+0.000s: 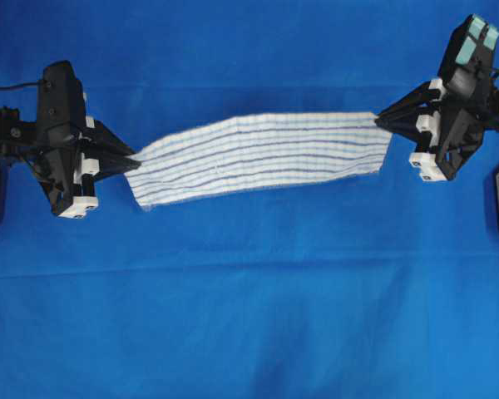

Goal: Fold the blue towel.
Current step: 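Lift the strip and rotate it to lie vertically, right gripper moving far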

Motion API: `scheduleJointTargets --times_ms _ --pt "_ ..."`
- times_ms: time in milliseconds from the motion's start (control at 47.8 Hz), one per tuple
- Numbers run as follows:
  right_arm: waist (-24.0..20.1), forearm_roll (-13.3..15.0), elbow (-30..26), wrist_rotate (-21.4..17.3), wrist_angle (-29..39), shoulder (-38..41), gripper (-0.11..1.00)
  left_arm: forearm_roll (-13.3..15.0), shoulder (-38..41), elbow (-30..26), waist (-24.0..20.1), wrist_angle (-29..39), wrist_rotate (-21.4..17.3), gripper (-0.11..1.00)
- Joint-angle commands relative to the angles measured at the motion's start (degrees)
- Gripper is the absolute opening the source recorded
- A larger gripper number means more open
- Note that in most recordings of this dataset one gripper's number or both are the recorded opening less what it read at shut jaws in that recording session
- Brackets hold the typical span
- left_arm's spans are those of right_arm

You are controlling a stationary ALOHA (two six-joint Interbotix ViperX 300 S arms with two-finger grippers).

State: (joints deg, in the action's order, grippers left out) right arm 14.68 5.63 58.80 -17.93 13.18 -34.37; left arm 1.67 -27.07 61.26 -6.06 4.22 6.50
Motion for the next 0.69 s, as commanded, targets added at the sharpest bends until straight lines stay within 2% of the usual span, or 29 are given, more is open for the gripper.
scheduleJointTargets --times_ms 0,209,356,669 --pt "0.62 0.44 -1.41 0.09 -1.14 1.23 0.05 0.09 0.88 -1.76 0.79 -1.49 0.44 0.04" --pt "3.52 1.67 -5.19 0.09 -2.64 5.98 0.05 0.09 6.15 -5.71 6.5 -5.45 1.93 0.04" --pt "5.63 2.64 -8.61 0.09 -3.25 8.61 0.05 0.09 11.25 -10.81 10.2 -5.89 1.85 0.04" --pt "10.55 7.82 -17.4 0.35 -3.25 13.8 0.05 0.0 21.53 -24.43 14.41 -5.89 1.32 0.04"
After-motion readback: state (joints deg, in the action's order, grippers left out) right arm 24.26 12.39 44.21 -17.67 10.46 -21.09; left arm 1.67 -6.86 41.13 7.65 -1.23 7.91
